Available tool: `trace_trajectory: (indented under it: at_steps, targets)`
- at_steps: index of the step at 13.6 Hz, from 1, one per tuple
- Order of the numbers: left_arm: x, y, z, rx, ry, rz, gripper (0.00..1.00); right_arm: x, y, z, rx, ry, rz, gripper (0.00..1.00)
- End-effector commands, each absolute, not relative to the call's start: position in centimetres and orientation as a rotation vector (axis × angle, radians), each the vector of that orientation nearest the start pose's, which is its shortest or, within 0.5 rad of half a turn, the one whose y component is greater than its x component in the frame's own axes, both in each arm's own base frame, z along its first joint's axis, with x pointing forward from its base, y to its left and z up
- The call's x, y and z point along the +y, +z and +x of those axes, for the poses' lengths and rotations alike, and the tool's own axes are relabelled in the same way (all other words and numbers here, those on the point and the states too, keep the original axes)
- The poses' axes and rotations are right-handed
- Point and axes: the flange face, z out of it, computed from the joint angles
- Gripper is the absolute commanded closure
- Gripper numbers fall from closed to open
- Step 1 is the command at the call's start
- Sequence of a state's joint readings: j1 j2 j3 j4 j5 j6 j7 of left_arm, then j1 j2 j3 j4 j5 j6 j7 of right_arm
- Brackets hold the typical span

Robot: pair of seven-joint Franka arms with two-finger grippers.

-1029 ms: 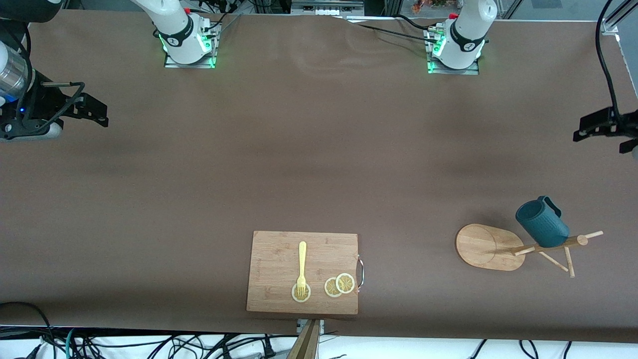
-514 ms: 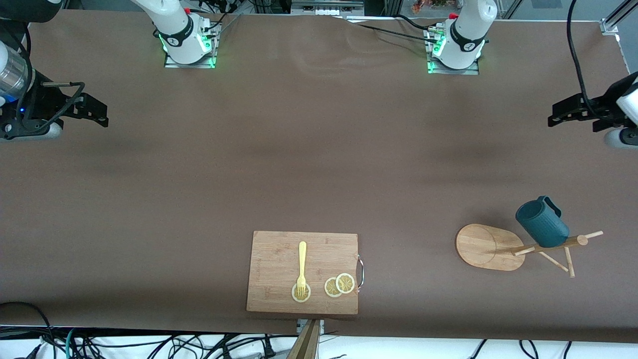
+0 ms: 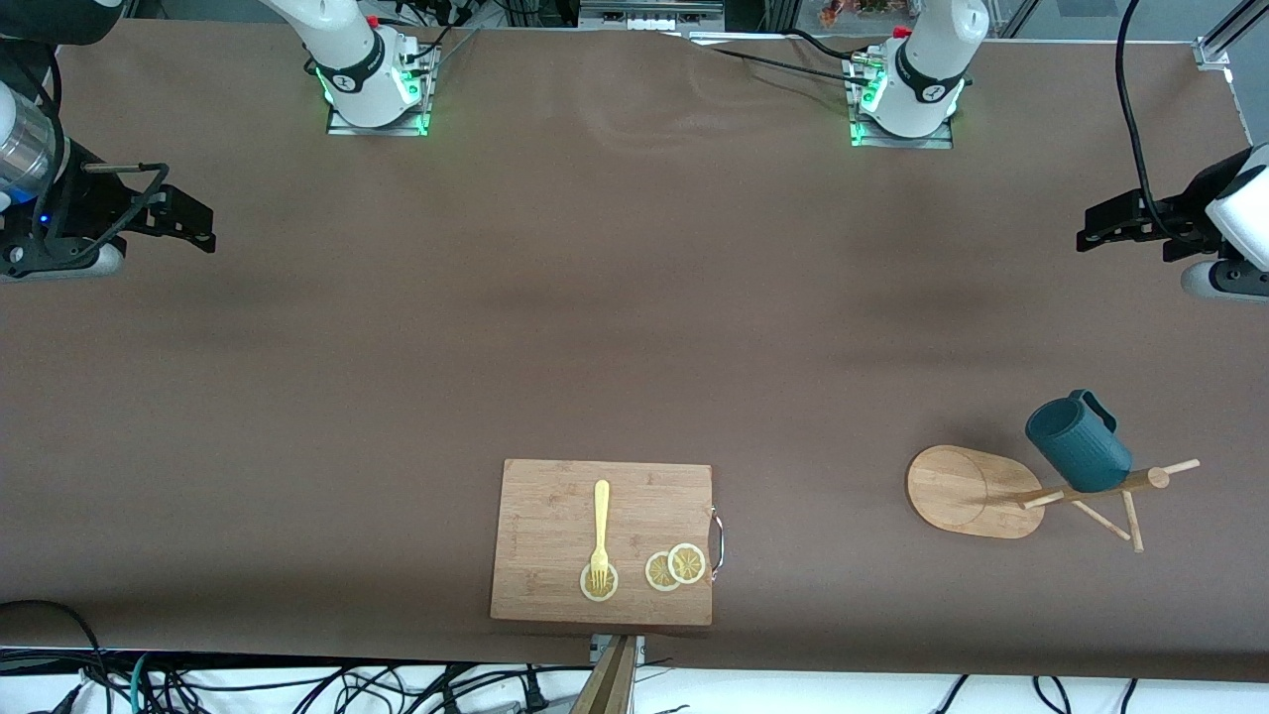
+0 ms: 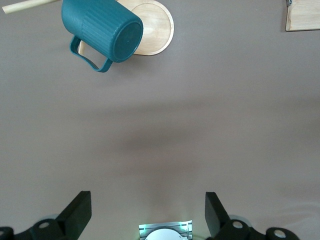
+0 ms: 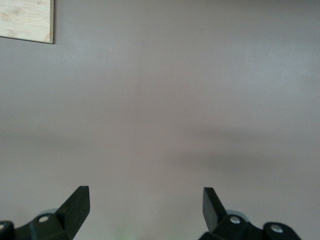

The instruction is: Pass cup and hang on rack

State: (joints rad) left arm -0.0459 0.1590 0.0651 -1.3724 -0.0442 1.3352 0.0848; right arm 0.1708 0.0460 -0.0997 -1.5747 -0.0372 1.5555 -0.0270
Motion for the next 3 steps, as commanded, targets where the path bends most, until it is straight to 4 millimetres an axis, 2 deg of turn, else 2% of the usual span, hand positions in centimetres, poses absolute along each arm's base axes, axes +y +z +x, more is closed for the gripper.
trace_trajectory:
  at_steps: [1, 3]
  targets:
    - [0.13, 60.89, 57.49, 0.109, 0.292, -3.141, 0.00, 3.75, 60.05, 56.40, -0.179, 0.106, -3.190, 0.00]
    - [0.13, 60.81, 57.53, 0.109, 0.294, -3.140, 0.00, 3.67, 60.05, 56.40, -0.177, 0.106, -3.190, 0.00]
